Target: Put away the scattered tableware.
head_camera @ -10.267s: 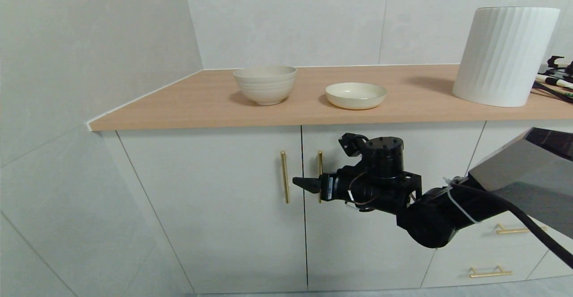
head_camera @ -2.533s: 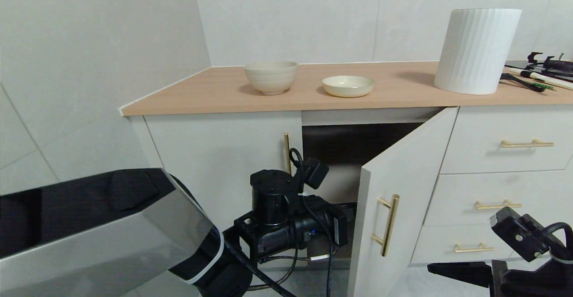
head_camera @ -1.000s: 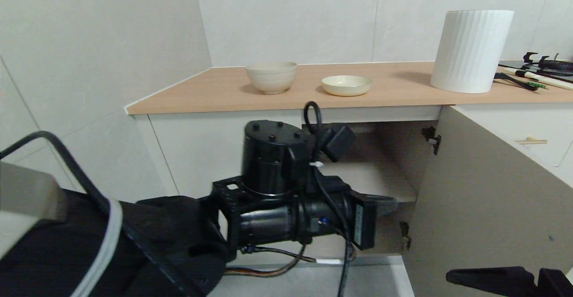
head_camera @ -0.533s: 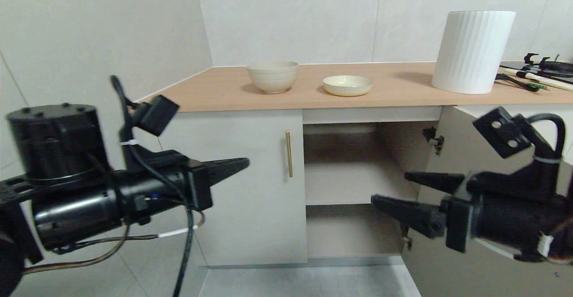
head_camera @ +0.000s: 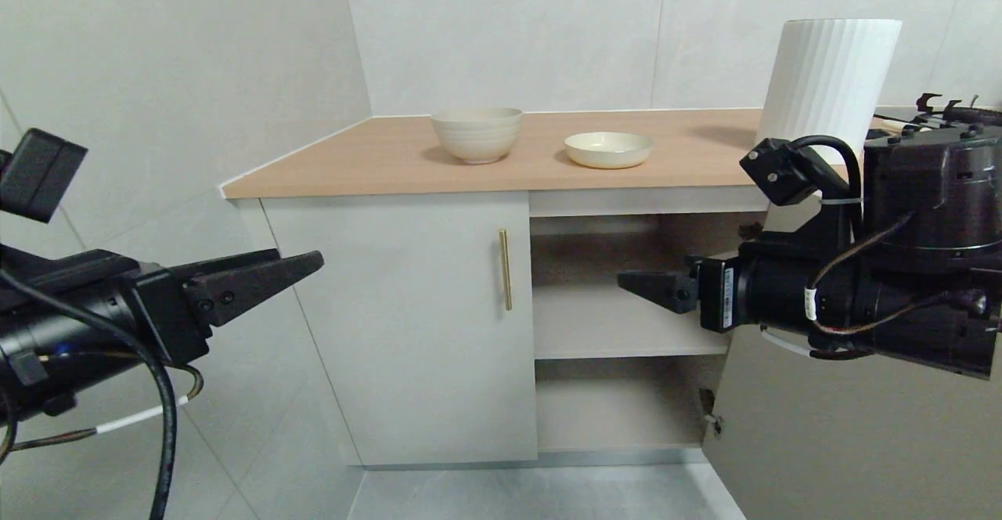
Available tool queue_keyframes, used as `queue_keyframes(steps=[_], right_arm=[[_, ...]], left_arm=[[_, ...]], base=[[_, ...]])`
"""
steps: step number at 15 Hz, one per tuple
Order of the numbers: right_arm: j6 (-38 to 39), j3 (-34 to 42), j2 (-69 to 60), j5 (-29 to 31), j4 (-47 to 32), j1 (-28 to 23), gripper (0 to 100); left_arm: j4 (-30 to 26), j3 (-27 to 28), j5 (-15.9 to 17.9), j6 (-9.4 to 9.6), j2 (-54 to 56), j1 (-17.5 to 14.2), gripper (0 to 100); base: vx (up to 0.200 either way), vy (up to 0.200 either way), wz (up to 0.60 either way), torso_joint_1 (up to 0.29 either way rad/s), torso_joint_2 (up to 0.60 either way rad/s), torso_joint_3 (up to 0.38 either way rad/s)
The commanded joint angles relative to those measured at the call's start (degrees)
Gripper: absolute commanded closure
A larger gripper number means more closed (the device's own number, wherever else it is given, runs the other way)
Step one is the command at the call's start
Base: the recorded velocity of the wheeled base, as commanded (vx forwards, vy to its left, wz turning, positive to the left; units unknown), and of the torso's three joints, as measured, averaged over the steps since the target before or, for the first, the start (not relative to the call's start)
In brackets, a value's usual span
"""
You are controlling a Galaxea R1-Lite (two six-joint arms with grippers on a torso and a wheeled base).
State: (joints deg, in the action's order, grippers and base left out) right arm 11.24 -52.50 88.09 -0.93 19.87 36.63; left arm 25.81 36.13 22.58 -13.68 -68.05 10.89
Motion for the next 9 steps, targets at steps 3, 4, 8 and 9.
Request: queue_keyframes(steps=[3,4,8,9], right_arm=[[0.01,-1.99,-2.57,1.1,-5.02,-0.07,0],[0.1,-2.43,-3.1,1.1,-6.42,-0.07,0],[0.27,-3.39,-3.98,2.6,-7.21,-0.07,0],[0.27,-3.48,-4.15,3.04,-7.21,-0.07,0]], left_arm=[[0.21,2.36,-0.87,-0.91,0.99,-1.83,0],[0.03,2.71,-0.69,-1.09,1.08,-2.54,0],[-0.85,3.68,-0.52,-1.18,0.81,-4.29,0],[-1.55,4.12,-0.52,-1.18,0.81,-4.29,0]], base=[[0.0,0.0,0.0,0.0,0.0,0.0],[0.0,0.0,0.0,0.0,0.0,0.0],[0.1,0.0,0.0,0.001,0.0,0.002],[0.2,0.0,0.0,0.002,0.0,0.007]])
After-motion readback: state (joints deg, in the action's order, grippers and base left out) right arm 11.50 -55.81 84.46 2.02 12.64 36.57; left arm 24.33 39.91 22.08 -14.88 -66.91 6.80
